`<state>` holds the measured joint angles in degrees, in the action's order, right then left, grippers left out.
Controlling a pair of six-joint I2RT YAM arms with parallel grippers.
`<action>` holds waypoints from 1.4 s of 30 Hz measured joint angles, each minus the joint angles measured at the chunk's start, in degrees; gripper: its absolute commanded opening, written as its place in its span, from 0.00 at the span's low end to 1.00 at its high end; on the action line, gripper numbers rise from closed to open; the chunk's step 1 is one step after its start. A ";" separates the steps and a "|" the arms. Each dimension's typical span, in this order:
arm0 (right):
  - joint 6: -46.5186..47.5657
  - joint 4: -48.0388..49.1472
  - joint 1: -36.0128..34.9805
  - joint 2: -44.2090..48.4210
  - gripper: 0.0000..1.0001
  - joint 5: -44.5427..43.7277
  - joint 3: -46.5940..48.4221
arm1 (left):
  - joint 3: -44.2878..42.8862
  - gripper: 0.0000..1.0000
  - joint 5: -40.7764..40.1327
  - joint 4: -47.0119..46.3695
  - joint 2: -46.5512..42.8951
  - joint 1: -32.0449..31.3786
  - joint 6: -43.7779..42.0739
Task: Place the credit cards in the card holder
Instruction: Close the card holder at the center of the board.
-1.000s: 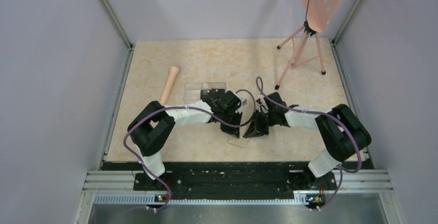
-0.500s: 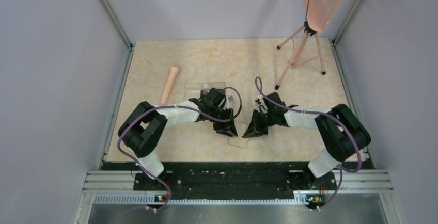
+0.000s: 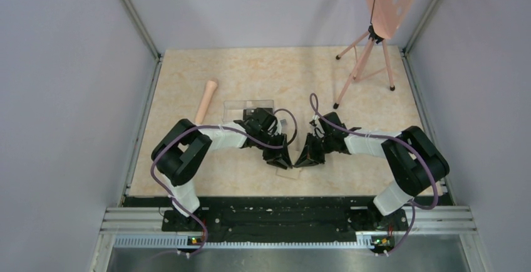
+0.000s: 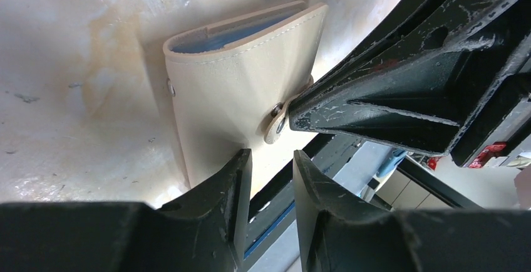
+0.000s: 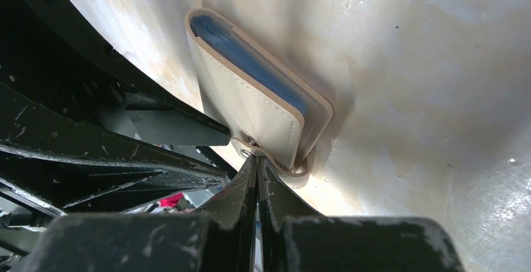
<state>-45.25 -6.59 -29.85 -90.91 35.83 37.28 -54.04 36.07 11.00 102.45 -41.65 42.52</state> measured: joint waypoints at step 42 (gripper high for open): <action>-0.81 -0.31 -0.15 4.28 0.00 -3.98 1.42 | -5.66 0.00 -5.16 1.62 1.40 -1.09 -2.89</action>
<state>-46.06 -6.90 -30.00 -86.63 31.86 38.70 -59.70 30.92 12.62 103.85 -42.74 39.64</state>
